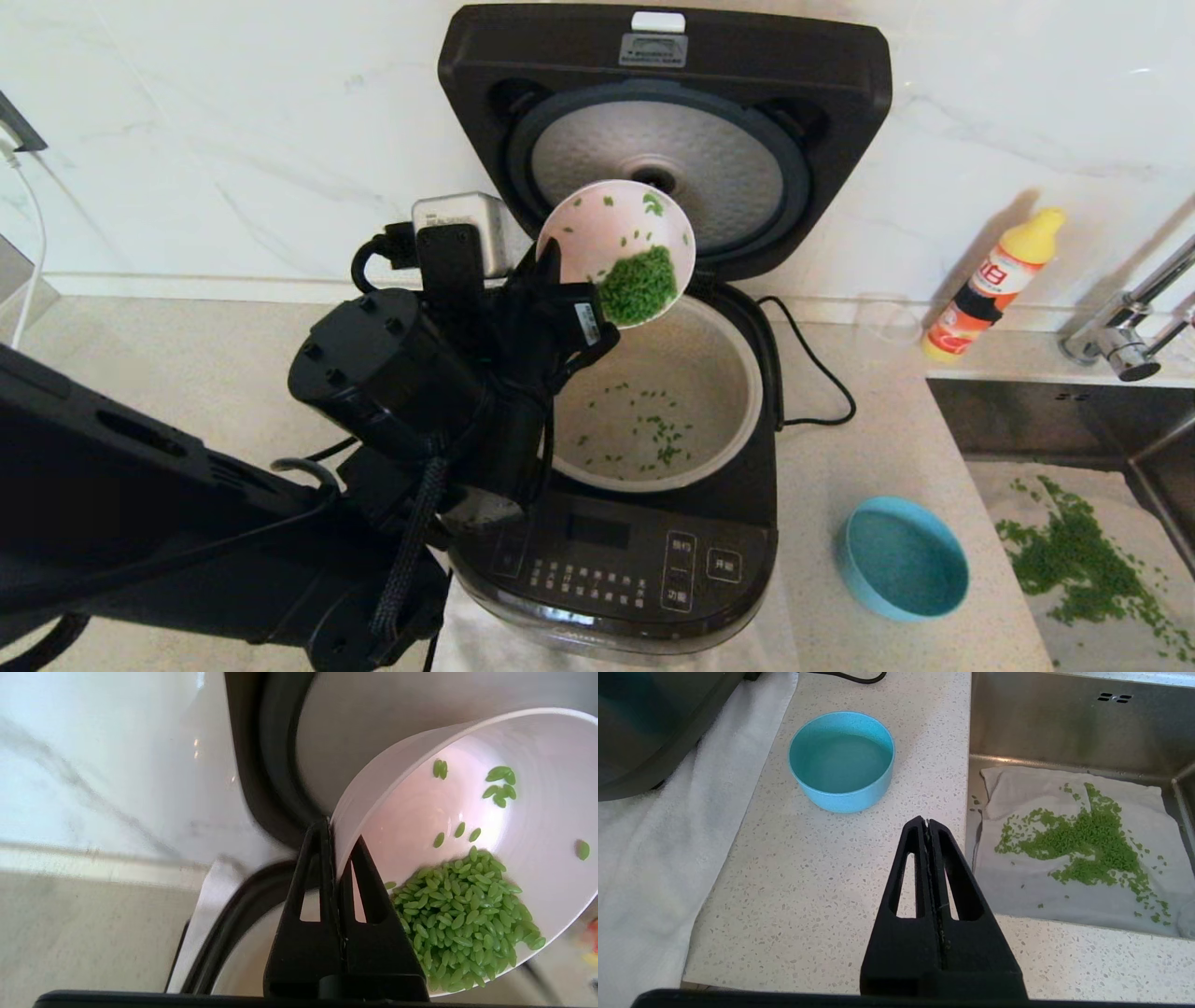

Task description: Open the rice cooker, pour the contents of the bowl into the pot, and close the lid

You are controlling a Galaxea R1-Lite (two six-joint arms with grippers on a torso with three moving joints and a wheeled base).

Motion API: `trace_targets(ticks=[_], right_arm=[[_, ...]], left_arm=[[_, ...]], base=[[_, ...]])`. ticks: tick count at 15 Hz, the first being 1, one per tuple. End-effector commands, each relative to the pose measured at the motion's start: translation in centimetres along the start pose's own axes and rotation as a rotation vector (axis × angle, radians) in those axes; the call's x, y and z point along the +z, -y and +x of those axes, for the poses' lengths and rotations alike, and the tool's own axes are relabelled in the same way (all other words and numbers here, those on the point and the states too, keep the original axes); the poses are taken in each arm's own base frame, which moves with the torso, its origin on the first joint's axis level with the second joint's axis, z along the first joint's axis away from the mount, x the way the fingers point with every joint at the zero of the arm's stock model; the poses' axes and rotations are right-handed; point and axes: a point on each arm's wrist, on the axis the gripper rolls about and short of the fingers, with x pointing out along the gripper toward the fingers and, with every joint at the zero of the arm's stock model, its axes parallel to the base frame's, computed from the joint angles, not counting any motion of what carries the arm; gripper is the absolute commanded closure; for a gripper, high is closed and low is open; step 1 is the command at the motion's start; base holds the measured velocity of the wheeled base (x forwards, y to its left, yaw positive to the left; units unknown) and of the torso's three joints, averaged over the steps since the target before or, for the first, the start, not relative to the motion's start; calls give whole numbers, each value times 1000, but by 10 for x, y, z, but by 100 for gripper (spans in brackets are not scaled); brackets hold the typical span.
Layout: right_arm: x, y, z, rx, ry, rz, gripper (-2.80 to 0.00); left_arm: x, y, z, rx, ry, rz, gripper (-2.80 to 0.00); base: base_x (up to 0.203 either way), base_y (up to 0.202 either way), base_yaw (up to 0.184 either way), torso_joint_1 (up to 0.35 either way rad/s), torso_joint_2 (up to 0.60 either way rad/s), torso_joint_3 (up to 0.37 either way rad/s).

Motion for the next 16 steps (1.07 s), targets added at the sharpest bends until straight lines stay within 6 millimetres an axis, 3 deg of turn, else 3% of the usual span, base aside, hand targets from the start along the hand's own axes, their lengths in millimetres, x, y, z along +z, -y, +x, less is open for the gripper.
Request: trace_targets(ticks=[1,3,9,16], right_arm=[[0,0,0,0,-1,0,0],[0,0,0,0,0,0,0],[0,0,0,0,-1,0,0],[0,0,0,0,0,-1,0]], left_arm=[[23,-3,0,-9,60,-37,0],[43,-7,-3,-112,120,-61,0],[47,-20,0,-220,159,-32,0],[-14,-17,11,-205,17,40,0]], base=[[0,0,0,0,0,0],[0,0,0,0,0,0],[0,0,0,0,0,0],[0,0,0,0,0,0]])
